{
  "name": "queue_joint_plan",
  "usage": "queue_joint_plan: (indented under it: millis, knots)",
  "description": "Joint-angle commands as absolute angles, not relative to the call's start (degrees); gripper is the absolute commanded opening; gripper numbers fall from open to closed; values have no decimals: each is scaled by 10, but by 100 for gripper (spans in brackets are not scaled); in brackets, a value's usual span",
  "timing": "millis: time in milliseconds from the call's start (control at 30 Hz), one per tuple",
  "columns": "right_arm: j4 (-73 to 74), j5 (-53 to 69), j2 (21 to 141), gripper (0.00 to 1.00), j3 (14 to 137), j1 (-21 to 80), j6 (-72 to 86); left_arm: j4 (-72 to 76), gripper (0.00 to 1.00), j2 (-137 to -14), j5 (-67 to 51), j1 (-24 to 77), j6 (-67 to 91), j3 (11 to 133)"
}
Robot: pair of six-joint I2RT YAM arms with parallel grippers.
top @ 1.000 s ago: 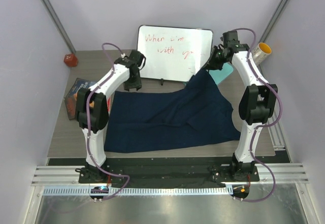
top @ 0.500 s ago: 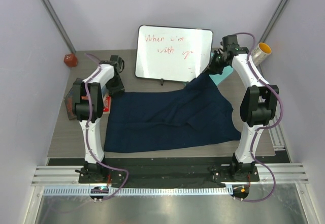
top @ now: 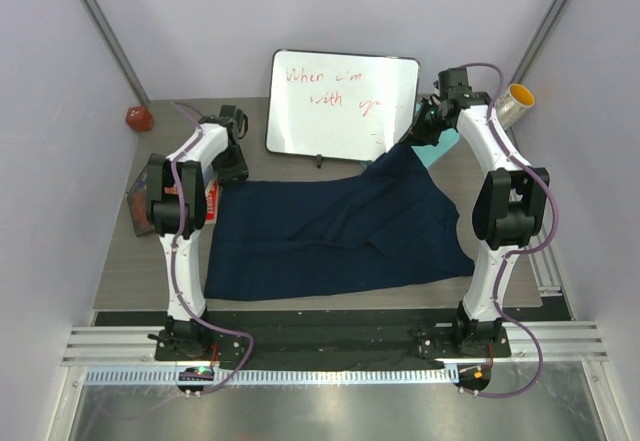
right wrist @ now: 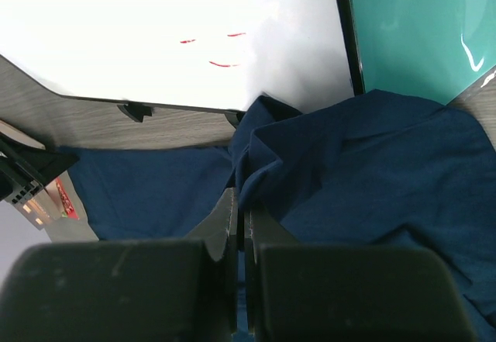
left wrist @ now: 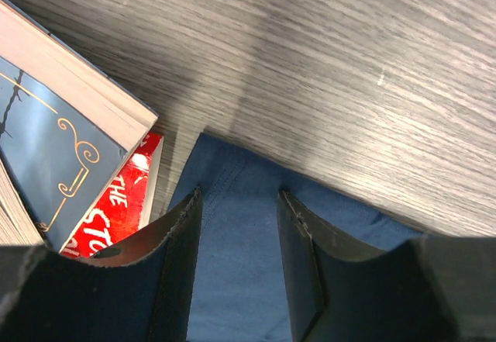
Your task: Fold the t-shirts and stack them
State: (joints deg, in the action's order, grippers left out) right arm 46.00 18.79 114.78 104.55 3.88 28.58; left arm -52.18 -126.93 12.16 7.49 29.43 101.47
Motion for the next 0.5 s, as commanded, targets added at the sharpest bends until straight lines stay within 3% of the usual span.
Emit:
queue_joint_plan:
  millis: [0, 33, 133, 167, 233, 467]
  knots:
    - [464, 196, 1142, 1, 1078, 37, 278, -518, 44, -1298, 117, 76, 287, 1017]
    - [465, 197, 1143, 1, 1078, 36, 279, -521, 44, -1302, 113, 76, 287, 1018]
    - [465, 196, 1144, 1, 1078, 36, 277, -531, 29, -1312, 105, 76, 288, 1010]
    - [465, 195, 1143, 1, 1077, 37, 276, -529, 15, -1310, 99, 76, 289, 997]
    - [466, 195, 1143, 1, 1077, 36, 275, -523, 3, -1302, 96, 76, 291, 984]
    - [464, 196, 1149, 1, 1082, 36, 275, -524, 0, -1301, 97, 76, 287, 978]
